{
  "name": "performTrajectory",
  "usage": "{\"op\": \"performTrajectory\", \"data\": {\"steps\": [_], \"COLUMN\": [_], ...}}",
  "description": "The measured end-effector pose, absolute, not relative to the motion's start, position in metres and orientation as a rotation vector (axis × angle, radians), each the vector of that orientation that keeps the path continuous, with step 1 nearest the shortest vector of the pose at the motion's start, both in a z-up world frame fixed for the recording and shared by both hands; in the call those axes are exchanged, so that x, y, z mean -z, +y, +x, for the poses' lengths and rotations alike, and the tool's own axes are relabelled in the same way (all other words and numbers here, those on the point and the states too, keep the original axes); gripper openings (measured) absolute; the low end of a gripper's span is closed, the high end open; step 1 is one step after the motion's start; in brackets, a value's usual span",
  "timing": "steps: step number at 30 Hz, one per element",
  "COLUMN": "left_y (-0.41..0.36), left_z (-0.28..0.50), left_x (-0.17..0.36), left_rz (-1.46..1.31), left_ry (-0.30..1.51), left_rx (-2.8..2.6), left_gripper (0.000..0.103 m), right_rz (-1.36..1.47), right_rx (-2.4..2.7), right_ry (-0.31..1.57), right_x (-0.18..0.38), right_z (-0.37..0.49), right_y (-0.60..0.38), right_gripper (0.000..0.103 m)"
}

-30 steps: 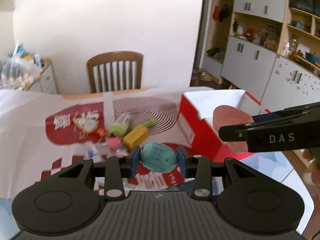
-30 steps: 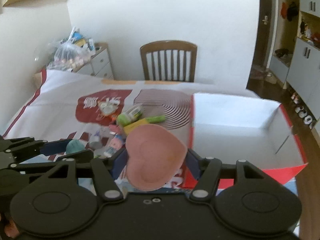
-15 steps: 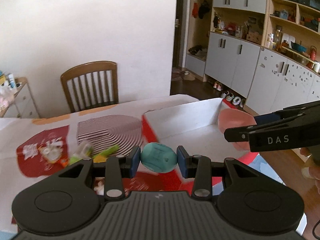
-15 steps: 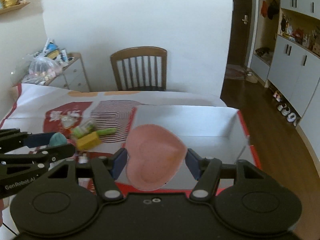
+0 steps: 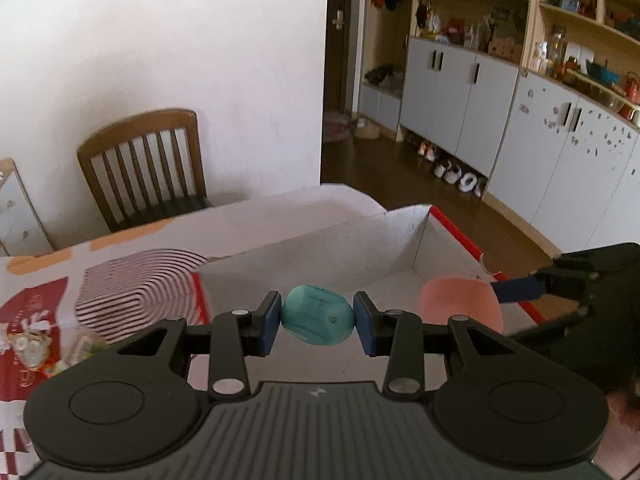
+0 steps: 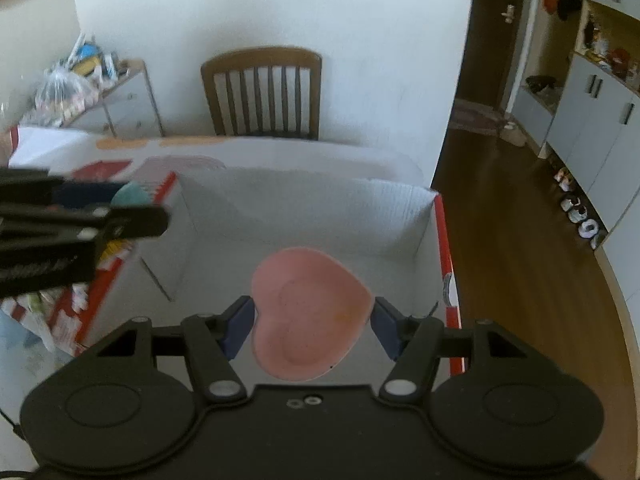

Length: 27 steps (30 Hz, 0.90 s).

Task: Organize rigid objects
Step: 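Carry the teal eraser and pink heart dish over the open cardboard box with both tools, then open both grippers to drop the eraser and heart dish into the box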

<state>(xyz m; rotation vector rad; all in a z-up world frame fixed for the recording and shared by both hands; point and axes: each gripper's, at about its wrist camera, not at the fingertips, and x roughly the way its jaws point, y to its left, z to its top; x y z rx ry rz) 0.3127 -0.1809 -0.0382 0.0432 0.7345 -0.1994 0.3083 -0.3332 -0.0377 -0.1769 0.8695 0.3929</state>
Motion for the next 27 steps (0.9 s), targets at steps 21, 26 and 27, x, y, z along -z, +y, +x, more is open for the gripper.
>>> {"op": "performTrajectory", "data": {"steps": [21,26,27], "left_y": [-0.214,-0.209,-0.209], "left_z": [0.412,0.423,0.424], "left_x": [0.14,0.151,0.153], "left_rz": [0.073,0.049,0.044], "left_ry": [1.149,1.235,1.247], "left_rx": [0.131,0.127,0.128], "left_gripper": [0.039,0.039,0.039], "right_rz": [-0.316,-0.314,-0.313], "right_rx": [-0.533,-0.529,-0.531], "right_ry": [1.086,1.122,1.127], "right_x": [0.091,0.09,0.089], "right_z": [0.345,0.348,0.348], "right_y": [-0.309,-0.306,-0.306], "right_gripper": [0.063,0.063,0.064]}}
